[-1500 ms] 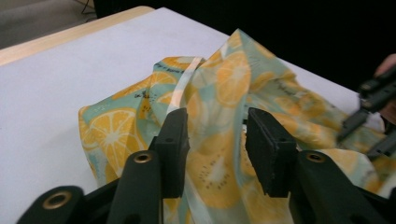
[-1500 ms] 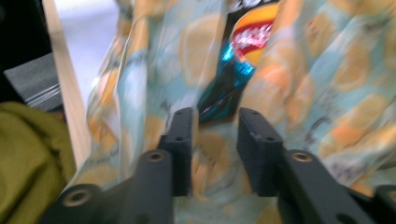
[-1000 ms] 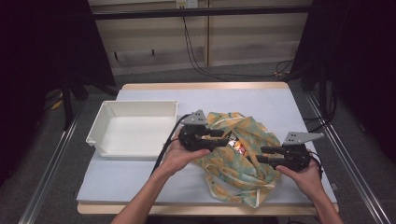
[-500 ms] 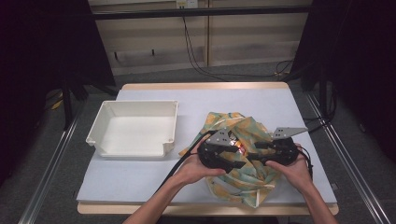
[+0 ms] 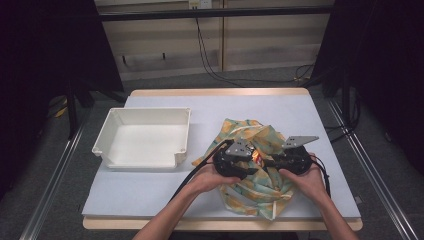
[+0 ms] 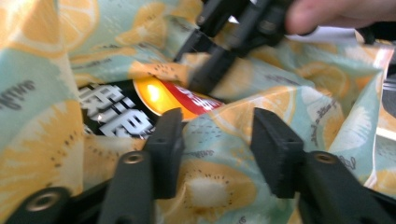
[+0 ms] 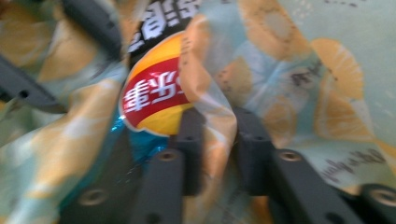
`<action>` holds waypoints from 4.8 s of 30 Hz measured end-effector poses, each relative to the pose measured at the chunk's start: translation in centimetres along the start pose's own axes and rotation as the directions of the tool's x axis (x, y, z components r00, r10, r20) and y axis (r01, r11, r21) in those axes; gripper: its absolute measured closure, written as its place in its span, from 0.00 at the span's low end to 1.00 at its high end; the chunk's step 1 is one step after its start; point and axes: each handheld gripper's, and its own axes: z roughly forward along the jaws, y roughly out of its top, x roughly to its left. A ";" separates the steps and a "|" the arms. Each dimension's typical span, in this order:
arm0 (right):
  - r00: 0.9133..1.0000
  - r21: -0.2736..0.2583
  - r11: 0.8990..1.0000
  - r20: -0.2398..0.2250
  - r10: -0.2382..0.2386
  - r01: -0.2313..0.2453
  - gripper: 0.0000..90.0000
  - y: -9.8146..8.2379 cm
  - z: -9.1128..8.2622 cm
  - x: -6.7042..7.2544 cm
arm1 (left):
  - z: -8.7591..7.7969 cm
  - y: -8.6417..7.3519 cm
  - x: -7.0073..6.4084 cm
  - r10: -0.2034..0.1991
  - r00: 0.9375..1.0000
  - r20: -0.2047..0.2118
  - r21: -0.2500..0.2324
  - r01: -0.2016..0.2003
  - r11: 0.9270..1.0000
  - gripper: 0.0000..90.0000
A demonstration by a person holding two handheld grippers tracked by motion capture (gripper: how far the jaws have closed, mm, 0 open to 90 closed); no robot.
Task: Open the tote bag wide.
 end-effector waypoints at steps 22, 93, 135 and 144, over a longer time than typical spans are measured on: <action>0.997 -0.097 0.993 0.049 0.066 -0.061 0.97 0.7 -1.1 -3.0 | -3.6 -3.0 -3.3 0.013 0.979 0.204 0.027 -0.019 0.999 1.00; 0.997 -0.163 0.984 0.038 0.074 -0.067 0.62 -1.8 -5.6 -0.4 | 2.6 1.3 -2.7 0.188 0.980 0.066 0.145 -0.196 0.970 0.41; 0.998 -0.137 0.989 0.012 0.064 -0.061 0.58 -1.8 -4.7 0.0 | 2.8 0.4 -1.6 0.111 0.994 0.002 0.119 -0.110 0.987 0.95; 0.998 -0.146 0.988 0.004 0.055 -0.054 0.52 -1.3 -4.8 0.3 | 0.6 0.8 -0.9 0.033 0.998 0.054 0.046 -0.036 0.998 0.95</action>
